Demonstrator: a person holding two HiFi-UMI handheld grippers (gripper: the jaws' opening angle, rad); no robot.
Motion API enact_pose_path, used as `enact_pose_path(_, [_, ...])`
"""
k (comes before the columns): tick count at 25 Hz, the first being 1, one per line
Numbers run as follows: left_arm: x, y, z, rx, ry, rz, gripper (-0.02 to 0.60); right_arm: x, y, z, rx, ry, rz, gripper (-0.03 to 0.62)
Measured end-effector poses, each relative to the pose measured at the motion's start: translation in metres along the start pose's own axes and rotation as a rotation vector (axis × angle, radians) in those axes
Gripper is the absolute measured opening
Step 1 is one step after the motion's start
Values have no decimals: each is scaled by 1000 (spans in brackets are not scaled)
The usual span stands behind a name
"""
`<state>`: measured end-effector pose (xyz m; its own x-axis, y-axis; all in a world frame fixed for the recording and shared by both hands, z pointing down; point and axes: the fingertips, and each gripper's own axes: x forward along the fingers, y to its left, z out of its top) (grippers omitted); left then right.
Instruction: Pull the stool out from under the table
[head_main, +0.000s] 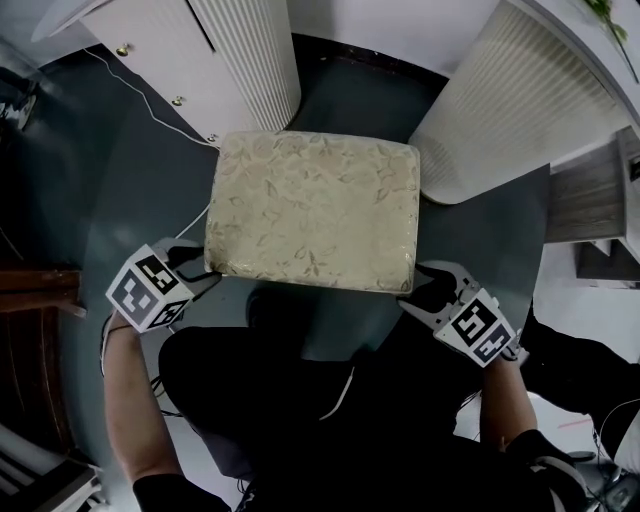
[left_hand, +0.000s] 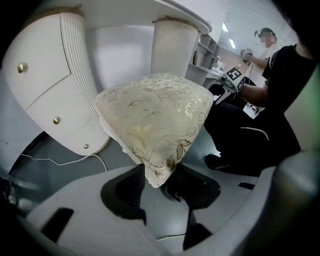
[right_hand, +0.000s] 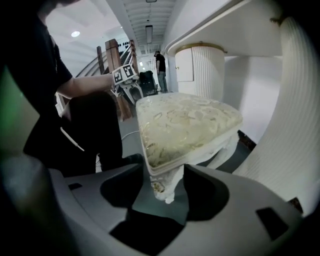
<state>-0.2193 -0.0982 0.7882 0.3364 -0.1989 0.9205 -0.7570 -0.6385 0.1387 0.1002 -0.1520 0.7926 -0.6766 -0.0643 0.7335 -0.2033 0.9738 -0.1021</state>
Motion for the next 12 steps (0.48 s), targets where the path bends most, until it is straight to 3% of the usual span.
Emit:
enact_pose_path(2, [-4,1,1,12,-2,-4,206,-11,-13,8,-26,-18,-13,269])
enact_pose_path(4, [-11,1,3,38,-6,15,213,-17,-22,14,-52,-6,2,347])
enact_pose_path(6, [-24,3,9,33,-59,31,206,-21,-23,25,-68,-29,40,360])
enact_pose_path(9, [-48,12,31,-39,-221,42,202,-37,-39,58,22,-197,65,316])
enact_pose_path(12, [-54,29,50,-97,-312,76,246,-39,-78,79,146,-261,-30,305])
